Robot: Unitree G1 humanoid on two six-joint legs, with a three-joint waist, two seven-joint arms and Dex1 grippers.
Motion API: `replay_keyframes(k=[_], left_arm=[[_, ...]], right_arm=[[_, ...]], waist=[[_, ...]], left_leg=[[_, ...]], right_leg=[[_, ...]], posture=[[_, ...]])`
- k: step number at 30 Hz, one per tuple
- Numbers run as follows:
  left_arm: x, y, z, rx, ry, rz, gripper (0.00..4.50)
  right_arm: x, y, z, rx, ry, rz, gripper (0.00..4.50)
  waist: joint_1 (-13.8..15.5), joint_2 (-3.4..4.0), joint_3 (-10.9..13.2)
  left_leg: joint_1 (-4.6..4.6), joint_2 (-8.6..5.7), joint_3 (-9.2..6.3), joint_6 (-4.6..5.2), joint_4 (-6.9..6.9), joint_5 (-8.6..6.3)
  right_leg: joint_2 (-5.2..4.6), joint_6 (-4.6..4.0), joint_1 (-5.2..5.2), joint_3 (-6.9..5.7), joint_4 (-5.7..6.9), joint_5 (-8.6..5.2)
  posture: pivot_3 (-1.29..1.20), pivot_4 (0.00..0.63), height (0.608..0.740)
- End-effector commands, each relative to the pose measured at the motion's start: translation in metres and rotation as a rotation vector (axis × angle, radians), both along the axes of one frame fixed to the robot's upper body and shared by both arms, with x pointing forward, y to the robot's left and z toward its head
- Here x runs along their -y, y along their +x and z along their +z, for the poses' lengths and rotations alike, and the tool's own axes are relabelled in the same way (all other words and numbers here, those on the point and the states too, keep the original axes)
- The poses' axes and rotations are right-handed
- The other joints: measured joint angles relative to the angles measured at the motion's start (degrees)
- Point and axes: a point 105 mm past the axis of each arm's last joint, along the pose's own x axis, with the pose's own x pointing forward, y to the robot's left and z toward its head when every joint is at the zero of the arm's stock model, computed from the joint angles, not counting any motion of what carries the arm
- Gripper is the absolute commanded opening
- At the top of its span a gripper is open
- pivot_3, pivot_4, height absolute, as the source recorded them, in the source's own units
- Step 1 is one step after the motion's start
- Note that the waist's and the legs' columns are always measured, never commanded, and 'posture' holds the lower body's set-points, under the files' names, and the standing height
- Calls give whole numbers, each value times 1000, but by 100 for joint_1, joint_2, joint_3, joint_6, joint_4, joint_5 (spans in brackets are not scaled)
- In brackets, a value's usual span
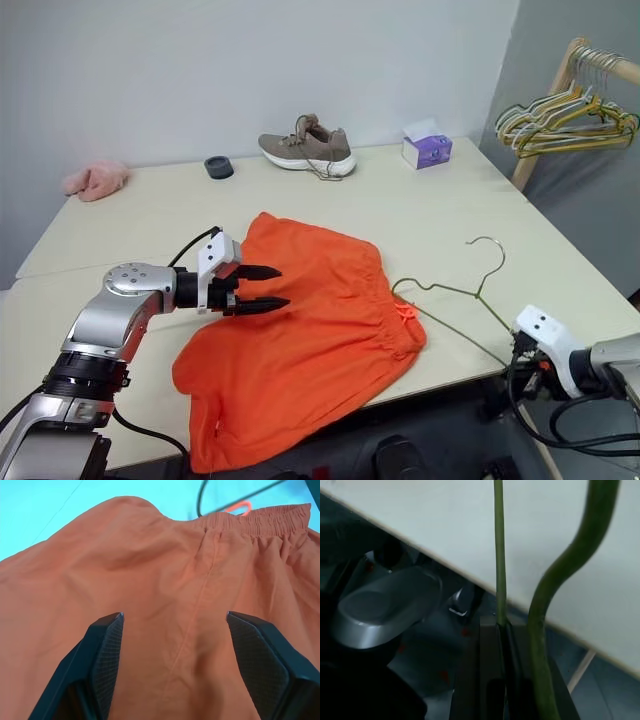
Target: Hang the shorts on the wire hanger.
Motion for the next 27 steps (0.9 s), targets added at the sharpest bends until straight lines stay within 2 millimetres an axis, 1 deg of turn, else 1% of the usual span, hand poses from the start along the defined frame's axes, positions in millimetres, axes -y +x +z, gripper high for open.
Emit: replay_keyframes(k=[1,5,8,11,13,15,17,20,22,27], left_arm=[[6,1,10,50,3,-29,3460],[6,1,9,52,8,-25,3460],[-2,5,8,58,15,12,3460],[-9,9,7,71,23,54,3460],[-10,11,7,81,29,62,3460],[-10,11,6,85,31,67,3460],[-10,11,5,86,31,67,3460],[-9,10,3,86,33,65,3460],[-8,9,2,87,33,65,3460],[-7,9,3,94,27,70,3460]], right_arm=[[-5,-1,12,24,-8,54,0],[-12,-4,14,13,-4,111,0],[-20,4,25,62,4,156,0],[-31,6,33,90,21,203,0],[-35,5,34,92,23,221,0],[-40,2,30,78,20,249,0],[-40,-1,25,62,13,257,0],[-36,-4,14,21,2,241,0],[-34,-4,11,9,13,215,0],[-29,7,21,24,79,147,0]], waist=[[-26,-1,0],[-70,-2,1],[-112,-2,1],[-141,-2,1],[-141,-4,2],[-134,-5,2],[-128,-6,3],[-117,-7,4],[-116,-7,4],[-124,-7,4]], left_leg=[[1,0,4,0,0,0],[-4,1,4,0,-3,0],[-6,4,3,0,-5,0],[-5,3,5,0,-4,0],[-4,5,5,0,-5,0],[-7,6,4,0,-7,0],[-9,6,3,0,-9,-1],[-12,5,5,0,-10,-1],[-11,5,5,0,-9,-1],[-7,4,9,0,-6,0]], right_leg=[[0,0,0,1,-1,0],[0,1,-5,1,-6,0],[1,1,-8,1,-6,0],[0,1,-8,2,-4,0],[1,1,-9,2,-4,0],[1,1,-10,2,-7,0],[1,2,-11,2,-9,-1],[-1,2,-13,3,-9,-1],[-2,2,-13,3,-9,-1],[-1,1,-12,4,-5,0]], posture=[[-340,54,740],[-337,53,740],[-334,53,740],[-333,53,740],[-329,53,740],[-329,53,740],[-325,55,740],[-321,57,740],[-321,57,740],[-314,57,740]])
